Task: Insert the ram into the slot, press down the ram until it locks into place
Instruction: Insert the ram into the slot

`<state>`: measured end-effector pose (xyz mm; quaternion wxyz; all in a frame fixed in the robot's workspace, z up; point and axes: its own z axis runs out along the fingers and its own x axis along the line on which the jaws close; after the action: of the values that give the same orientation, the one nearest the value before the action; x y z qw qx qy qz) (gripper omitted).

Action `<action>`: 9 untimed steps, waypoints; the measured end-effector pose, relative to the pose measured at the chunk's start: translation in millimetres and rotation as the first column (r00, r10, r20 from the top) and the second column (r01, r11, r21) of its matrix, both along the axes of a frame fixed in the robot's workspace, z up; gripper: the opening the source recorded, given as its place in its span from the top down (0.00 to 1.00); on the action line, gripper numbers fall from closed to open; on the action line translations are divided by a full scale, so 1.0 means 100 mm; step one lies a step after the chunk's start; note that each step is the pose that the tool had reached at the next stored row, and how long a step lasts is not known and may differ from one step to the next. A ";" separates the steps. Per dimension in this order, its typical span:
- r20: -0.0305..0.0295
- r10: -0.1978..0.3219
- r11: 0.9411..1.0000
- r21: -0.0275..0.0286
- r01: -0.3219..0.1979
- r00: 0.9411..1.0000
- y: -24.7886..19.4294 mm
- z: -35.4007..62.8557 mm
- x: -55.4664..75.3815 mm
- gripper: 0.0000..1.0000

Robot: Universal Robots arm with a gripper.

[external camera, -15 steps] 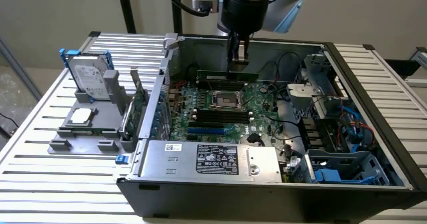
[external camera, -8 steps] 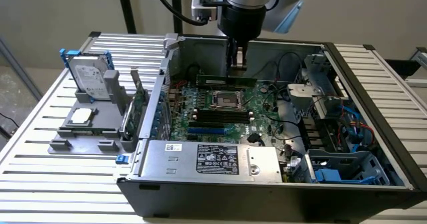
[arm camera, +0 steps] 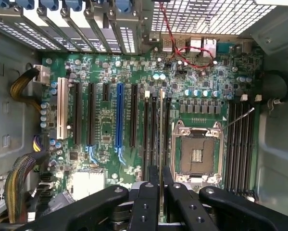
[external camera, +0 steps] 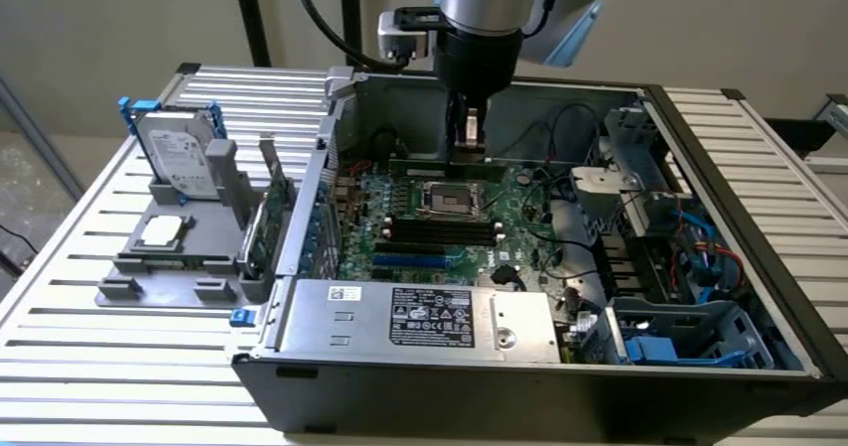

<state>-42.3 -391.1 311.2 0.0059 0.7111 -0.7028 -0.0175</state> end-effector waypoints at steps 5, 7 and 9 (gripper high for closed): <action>0.000 0.000 1.000 0.000 0.000 1.000 0.000 -0.091 0.00 0.86; 0.000 0.000 1.000 0.000 0.000 1.000 0.000 -0.127 0.00 0.86; 0.000 0.000 1.000 0.000 0.000 1.000 -0.001 -0.165 0.01 0.86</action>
<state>-41.3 -391.1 294.7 0.0058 0.7110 -0.7029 -0.0176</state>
